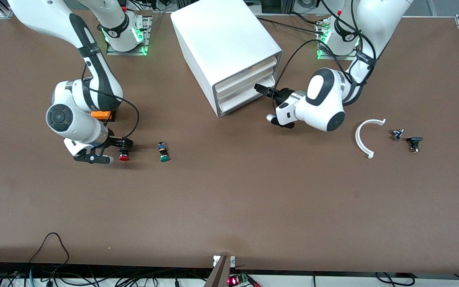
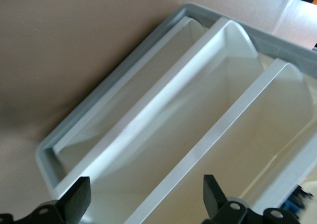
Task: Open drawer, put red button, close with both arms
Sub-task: 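Grasp the red button with the right gripper while the left gripper pulls the drawer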
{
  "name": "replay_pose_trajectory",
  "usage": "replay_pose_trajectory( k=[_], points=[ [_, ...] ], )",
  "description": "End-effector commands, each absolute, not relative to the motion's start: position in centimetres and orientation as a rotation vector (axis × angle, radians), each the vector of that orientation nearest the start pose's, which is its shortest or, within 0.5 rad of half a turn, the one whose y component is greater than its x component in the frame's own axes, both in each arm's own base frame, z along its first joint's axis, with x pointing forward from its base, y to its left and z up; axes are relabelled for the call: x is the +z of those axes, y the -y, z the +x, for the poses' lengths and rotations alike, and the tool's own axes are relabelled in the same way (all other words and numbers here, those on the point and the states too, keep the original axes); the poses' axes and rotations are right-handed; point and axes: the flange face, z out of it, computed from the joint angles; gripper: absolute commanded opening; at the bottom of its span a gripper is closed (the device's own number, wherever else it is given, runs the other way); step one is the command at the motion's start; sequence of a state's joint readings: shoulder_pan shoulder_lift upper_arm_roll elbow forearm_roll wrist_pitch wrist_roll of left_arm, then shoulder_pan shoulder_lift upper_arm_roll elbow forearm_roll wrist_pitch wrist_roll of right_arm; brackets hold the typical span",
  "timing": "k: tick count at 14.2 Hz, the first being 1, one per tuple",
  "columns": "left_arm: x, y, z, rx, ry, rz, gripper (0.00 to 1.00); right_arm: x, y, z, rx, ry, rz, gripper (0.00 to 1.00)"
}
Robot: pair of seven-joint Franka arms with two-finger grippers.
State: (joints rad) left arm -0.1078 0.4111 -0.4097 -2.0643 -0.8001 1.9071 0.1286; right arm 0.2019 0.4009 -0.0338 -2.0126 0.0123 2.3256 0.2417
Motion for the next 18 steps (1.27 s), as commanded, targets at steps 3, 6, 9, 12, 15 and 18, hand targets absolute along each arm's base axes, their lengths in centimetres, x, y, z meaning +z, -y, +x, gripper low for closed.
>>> replay_pose_trajectory(
  k=[3, 6, 9, 12, 15, 18],
  points=[
    [23.4, 33.5, 41.5, -0.803, 0.156, 2.268, 1.0, 21.4, -10.0, 56.8, 0.071, 0.072, -3.213, 1.0],
    [23.3, 34.3, 40.6, -0.823, 0.148, 2.248, 1.0, 20.6, -9.9, 56.4, 0.062, 0.11, -3.218, 1.0],
    [22.8, 34.1, 40.2, -0.809, 0.141, 2.262, 0.83, 18.7, -9.9, 55.8, 0.028, 0.116, -3.209, 1.0],
    [21.5, 33.3, 39.9, -0.733, 0.217, 2.276, 0.01, 17.4, -9.9, 55.2, 0.0, 0.126, -3.201, 1.0],
    [21.4, 31.1, 41.9, -0.665, 0.168, 2.311, 0.0, 17.5, -9.9, 55.4, 0.002, 0.13, -3.202, 0.52],
    [22.6, 26.5, 47.3, -0.476, 0.095, 2.396, 0.0, 18.4, -10.6, 56.1, -0.017, 0.149, -3.197, 0.17]
  ],
)
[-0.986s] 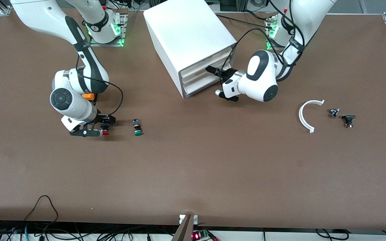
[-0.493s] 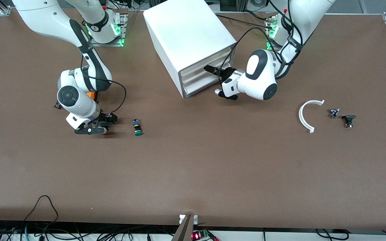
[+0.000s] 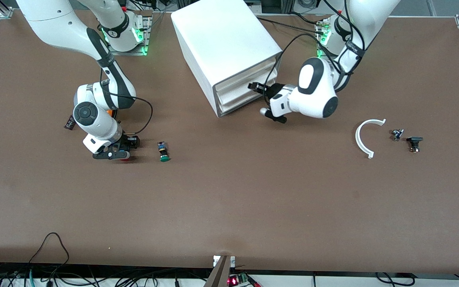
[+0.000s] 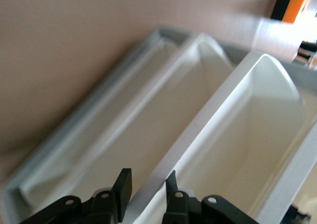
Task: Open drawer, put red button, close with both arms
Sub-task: 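Grasp the red button with the right gripper while the left gripper pulls the drawer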
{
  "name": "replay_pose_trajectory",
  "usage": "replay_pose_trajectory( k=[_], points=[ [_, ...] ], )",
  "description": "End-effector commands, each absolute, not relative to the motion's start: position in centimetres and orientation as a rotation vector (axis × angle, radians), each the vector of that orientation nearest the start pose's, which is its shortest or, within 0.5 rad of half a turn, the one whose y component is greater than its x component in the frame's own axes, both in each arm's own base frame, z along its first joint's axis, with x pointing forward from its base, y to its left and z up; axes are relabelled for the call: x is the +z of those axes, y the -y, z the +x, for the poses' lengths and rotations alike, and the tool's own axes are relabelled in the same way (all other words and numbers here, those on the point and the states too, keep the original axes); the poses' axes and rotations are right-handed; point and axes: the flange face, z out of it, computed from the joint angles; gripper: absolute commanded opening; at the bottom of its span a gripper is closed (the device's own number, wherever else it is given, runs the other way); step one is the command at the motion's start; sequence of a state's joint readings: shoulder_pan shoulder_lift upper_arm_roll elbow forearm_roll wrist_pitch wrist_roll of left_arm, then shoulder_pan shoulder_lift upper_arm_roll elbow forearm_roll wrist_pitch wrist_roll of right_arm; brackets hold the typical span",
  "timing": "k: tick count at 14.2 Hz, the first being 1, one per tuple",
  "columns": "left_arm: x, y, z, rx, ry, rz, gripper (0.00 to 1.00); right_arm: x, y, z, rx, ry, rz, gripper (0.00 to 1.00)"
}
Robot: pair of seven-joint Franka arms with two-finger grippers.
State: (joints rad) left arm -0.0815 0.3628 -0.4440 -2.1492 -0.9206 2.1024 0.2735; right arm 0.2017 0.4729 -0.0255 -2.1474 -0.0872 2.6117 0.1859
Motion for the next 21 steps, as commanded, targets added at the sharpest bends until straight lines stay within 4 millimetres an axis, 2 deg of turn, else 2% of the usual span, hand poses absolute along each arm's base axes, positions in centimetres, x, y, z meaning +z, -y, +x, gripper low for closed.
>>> replay_pose_trajectory(
  k=[1, 3, 4, 5, 7, 10, 11, 13, 15, 17, 18, 19, 21],
  points=[
    [22.6, 25.6, 48.0, -0.458, 0.099, 2.418, 0.0, 18.9, -10.8, 56.6, -0.017, 0.152, -3.197, 0.16],
    [23.1, 24.4, 49.2, -0.431, 0.088, 2.429, 0.0, 19.8, -11.0, 57.3, -0.031, 0.147, -3.195, 0.16],
    [23.2, 24.1, 49.3, -0.424, 0.084, 2.43, 0.89, 20.4, -11.3, 57.6, -0.05, 0.153, -3.19, 0.16],
    [23.4, 24.0, 49.4, -0.417, 0.08, 2.432, 1.0, 21.3, -11.7, 57.9, -0.067, 0.177, -3.187, 0.17],
    [23.8, 23.9, 49.7, -0.393, 0.08, 2.438, 1.0, 23.8, -11.8, 59.3, -0.108, 0.292, -3.179, 0.16],
    [25.5, 23.0, 50.9, -0.329, 0.068, 2.445, 1.0, 28.4, -12.2, 62.0, -0.128, 0.34, -3.182, 0.17],
    [26.6, 21.5, 51.8, -0.288, 0.04, 2.445, 1.0, 29.8, -12.8, 62.8, -0.168, 0.375, -3.171, 0.17],
    [30.5, 16.7, 54.1, -0.157, -0.047, 2.447, 1.0, 32.3, -14.7, 64.0, -0.239, 0.422, -3.144, 0.17],
    [31.6, 15.2, 55.0, -0.084, -0.122, 2.426, 1.0, 35.7, -18.2, 64.8, -0.292, 0.486, -3.103, 0.17],
    [34.6, 14.1, 55.5, 0.002, -0.12, 2.436, 1.0, 39.4, -23.0, 65.2, -0.273, 0.584, -3.054, 0.17],
    [35.5, 12.4, 55.8, 0.036, -0.142, 2.444, 1.0, 41.0, -25.1, 65.1, -0.27, 0.628, -3.026, 0.17],
    [36.9, 10.5, 56.1, 0.082, -0.124, 2.491, 1.0, 42.1, -26.8, 64.9, -0.278, 0.682, -2.999, 0.17],
    [40.5, 8.4, 55.7, 0.137, 0.045, 2.651, 1.0, 43.8, -30.5, 63.6, -0.321, 0.939, -2.893, 0.16]
  ],
)
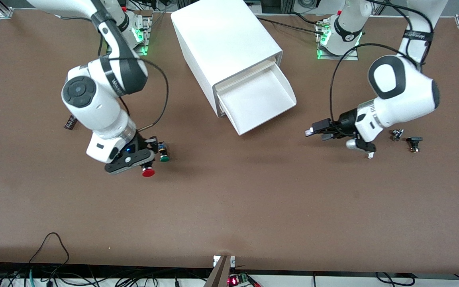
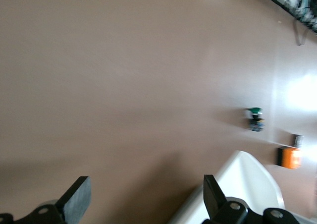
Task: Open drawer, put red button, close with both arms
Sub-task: 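Carry the red button to the drawer while the left gripper withdraws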
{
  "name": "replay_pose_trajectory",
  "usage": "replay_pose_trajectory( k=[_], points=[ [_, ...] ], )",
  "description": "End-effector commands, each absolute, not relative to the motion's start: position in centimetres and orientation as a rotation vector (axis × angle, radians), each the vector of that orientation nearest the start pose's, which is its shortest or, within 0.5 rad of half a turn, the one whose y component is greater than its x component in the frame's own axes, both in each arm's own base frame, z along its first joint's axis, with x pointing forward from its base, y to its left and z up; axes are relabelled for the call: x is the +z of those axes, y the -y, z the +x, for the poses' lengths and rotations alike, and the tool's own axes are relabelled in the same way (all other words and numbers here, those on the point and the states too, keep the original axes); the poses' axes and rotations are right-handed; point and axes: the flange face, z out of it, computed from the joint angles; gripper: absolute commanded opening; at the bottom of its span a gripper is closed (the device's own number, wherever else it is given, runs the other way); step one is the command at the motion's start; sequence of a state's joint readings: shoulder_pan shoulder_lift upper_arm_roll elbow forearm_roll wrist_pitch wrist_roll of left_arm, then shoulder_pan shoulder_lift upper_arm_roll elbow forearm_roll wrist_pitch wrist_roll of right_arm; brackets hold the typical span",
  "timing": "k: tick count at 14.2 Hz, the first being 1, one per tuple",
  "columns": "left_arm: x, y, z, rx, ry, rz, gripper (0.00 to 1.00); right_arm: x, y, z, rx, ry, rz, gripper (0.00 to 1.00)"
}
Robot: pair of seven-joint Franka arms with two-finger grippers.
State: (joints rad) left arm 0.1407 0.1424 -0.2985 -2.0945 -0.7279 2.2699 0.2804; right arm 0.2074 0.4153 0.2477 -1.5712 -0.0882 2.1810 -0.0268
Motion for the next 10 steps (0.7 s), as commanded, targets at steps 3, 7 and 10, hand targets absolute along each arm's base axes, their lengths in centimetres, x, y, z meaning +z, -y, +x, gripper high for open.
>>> replay_pose_trajectory(
  k=[3, 7, 10],
  points=[
    [49.8, 4.3, 56.4, 0.101, 0.25, 2.824, 1.0, 43.6, -36.1, 61.7, -0.329, 1.302, -2.686, 0.17],
    [56.8, 1.8, 54.8, 0.027, 0.331, 3.061, 1.0, 43.8, -43.9, 60.3, -0.385, 1.837, -2.308, 0.17],
    [57.9, 1.3, 54.3, 0.016, 0.277, 3.154, 1.0, 42.9, -49.4, 57.7, -0.358, 2.191, -2.009, 0.17]
  ],
)
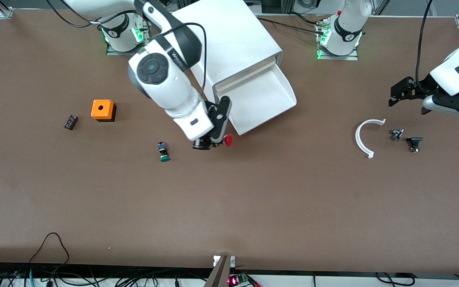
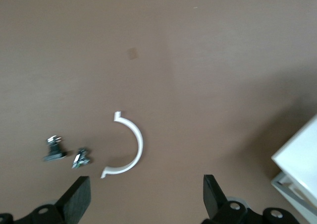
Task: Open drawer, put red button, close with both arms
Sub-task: 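Carry the red button to the drawer while the left gripper withdraws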
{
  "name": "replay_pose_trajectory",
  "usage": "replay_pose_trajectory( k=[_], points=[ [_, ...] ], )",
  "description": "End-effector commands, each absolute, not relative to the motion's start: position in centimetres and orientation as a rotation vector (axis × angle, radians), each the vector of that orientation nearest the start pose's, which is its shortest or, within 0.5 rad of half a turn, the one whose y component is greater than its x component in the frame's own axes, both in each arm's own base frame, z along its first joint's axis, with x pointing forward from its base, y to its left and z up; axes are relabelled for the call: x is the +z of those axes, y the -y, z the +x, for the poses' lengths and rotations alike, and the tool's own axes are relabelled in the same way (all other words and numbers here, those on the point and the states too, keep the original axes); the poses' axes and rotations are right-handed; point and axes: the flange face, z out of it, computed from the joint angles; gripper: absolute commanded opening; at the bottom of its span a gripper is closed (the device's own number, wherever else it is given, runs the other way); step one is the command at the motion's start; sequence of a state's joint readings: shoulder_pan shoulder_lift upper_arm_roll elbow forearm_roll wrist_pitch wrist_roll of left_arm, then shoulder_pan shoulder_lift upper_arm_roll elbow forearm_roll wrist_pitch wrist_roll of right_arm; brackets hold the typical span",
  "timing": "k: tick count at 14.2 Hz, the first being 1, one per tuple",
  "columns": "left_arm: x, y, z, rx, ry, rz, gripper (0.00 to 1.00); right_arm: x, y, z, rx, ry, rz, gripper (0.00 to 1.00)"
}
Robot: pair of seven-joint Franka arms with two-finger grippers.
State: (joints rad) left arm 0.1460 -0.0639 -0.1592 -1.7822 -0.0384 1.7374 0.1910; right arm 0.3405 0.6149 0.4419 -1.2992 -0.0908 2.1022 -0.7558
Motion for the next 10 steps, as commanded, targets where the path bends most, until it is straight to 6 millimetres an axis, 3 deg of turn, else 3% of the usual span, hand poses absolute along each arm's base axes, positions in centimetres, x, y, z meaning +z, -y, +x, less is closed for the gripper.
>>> replay_pose_trajectory(
  k=[1, 10],
  points=[
    [57.9, 1.2, 54.3, -0.015, -0.27, -3.102, 1.0, 42.5, -50.8, 56.5, -0.337, 2.231, -1.965, 0.17],
    [57.7, 1.0, 54.3, 0.008, -0.246, -3.112, 1.0, 41.0, -59.4, 46.2, -0.183, 2.447, -1.771, 0.16]
  ],
)
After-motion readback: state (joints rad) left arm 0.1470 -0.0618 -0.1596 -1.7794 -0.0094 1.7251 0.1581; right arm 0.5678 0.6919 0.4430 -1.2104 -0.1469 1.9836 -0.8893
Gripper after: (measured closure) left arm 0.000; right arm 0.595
